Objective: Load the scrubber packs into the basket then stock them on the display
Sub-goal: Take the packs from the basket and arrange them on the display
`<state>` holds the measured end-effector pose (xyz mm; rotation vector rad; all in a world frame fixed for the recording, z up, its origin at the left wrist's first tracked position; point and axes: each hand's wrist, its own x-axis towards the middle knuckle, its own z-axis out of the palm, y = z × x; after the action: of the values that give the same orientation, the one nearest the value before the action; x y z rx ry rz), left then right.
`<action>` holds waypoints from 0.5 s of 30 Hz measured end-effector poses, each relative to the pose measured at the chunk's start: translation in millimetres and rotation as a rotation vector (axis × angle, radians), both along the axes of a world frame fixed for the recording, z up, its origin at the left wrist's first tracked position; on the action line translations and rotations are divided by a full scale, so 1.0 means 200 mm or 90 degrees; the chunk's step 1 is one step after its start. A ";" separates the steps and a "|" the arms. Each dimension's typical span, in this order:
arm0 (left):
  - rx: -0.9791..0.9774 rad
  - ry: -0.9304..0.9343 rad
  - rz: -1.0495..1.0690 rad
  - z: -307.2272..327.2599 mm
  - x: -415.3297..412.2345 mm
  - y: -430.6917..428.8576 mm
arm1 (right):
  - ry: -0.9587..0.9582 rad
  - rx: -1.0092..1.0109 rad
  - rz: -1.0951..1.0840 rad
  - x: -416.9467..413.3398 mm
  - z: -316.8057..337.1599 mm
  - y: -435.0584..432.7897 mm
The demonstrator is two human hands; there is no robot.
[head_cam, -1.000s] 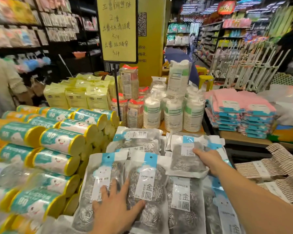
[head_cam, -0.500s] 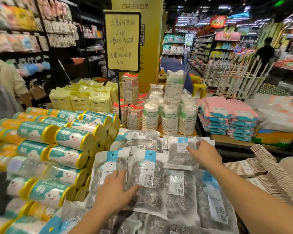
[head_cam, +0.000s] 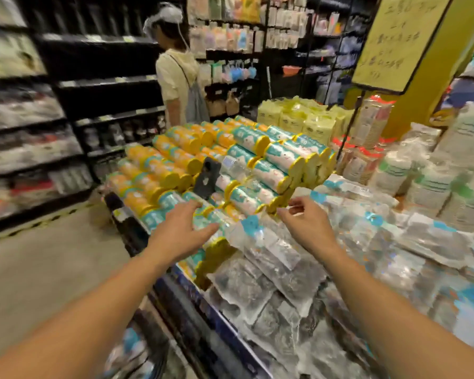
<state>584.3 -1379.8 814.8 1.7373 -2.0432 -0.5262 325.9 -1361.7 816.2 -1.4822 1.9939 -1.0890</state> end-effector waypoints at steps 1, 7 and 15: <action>0.006 -0.004 0.037 -0.03 0.14 0.04 | -0.002 0.007 0.036 0.15 -0.03 0.00; 0.079 0.028 0.198 -0.27 0.95 0.28 | 0.011 0.094 0.244 1.08 -0.32 0.02; 0.239 0.002 0.263 -0.92 1.86 0.24 | -0.017 0.320 0.338 2.06 -1.05 0.05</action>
<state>956.1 -1331.2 630.4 2.2950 -1.5821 -0.8084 738.1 -1352.0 606.6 -1.5585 1.5525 -0.3513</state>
